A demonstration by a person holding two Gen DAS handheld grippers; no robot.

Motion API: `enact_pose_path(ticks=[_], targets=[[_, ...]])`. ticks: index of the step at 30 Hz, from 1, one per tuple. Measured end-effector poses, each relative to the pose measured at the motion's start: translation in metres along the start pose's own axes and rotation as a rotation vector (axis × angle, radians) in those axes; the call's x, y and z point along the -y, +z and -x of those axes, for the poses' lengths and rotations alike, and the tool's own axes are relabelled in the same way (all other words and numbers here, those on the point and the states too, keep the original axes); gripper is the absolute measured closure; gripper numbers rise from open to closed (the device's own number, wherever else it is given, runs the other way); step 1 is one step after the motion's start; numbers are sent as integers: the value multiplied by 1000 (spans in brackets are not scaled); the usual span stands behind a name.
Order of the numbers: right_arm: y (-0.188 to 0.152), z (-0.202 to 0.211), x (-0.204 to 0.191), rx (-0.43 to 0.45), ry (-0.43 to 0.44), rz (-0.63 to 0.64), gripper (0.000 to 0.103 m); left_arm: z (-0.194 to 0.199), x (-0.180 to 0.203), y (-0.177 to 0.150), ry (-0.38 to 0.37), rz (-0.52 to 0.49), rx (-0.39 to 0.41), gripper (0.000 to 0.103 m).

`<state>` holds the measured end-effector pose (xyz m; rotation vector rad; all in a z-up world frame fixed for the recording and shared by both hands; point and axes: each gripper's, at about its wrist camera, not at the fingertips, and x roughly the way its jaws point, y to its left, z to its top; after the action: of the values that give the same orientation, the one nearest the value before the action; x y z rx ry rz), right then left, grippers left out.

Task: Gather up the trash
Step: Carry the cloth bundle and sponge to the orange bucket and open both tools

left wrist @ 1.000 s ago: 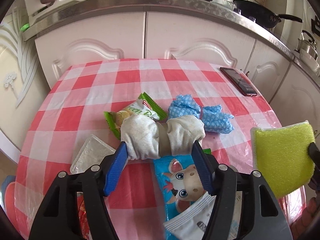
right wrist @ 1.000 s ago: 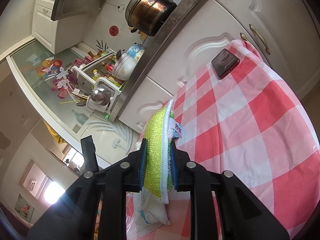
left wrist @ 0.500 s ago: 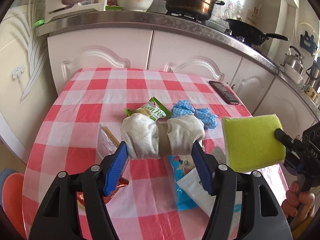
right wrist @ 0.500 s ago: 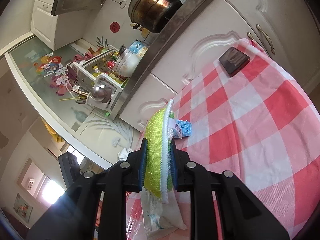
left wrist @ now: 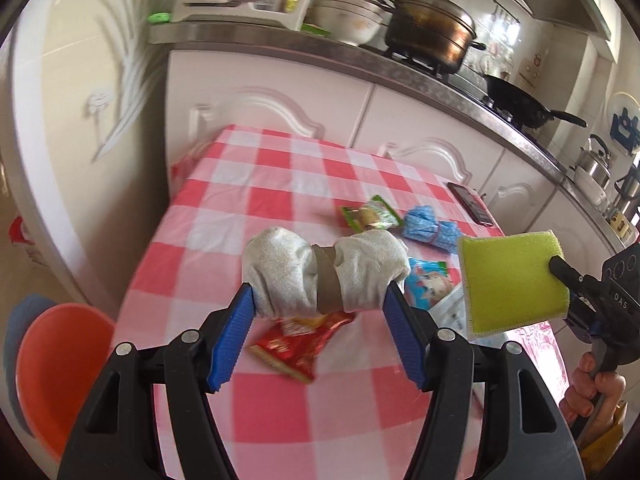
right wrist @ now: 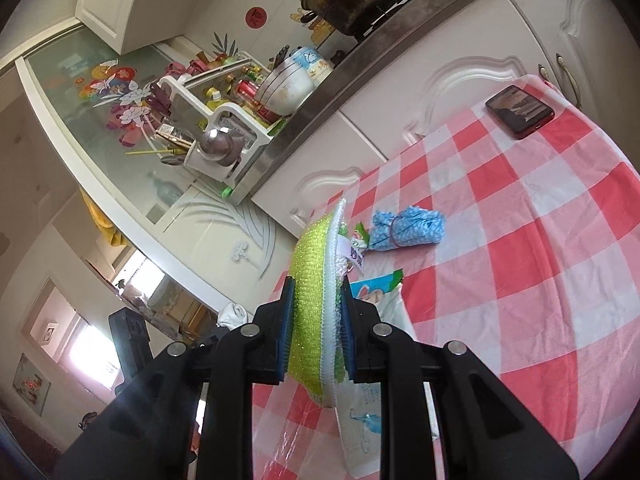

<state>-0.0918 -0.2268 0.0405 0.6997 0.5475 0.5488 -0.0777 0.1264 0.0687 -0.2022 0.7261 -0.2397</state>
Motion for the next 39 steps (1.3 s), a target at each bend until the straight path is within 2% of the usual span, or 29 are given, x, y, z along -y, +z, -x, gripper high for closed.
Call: enact_pose_path(ticks=[8,19,24,31,37,39], targets=[[-21,-51,-50,-131,54,59,81,35,-70,-21,100,93,8,36],[-68,-154,-154,-376,174,246,81,57,-171,-64,262,261,-34,36],[-91,-201,-196,-468,197,329,81,55,-204,-83,274,352,-52,35],[-129,-259,-233,-573,162,469,80,45,-223,-102,291,382,-99,33],[-167,-295,-240,-649,125,559,71,33,-229,-117,361,345,-152,29],[-174,-301,-236,-666,106,550,50,31,-230,-120,378,332,-165,23]])
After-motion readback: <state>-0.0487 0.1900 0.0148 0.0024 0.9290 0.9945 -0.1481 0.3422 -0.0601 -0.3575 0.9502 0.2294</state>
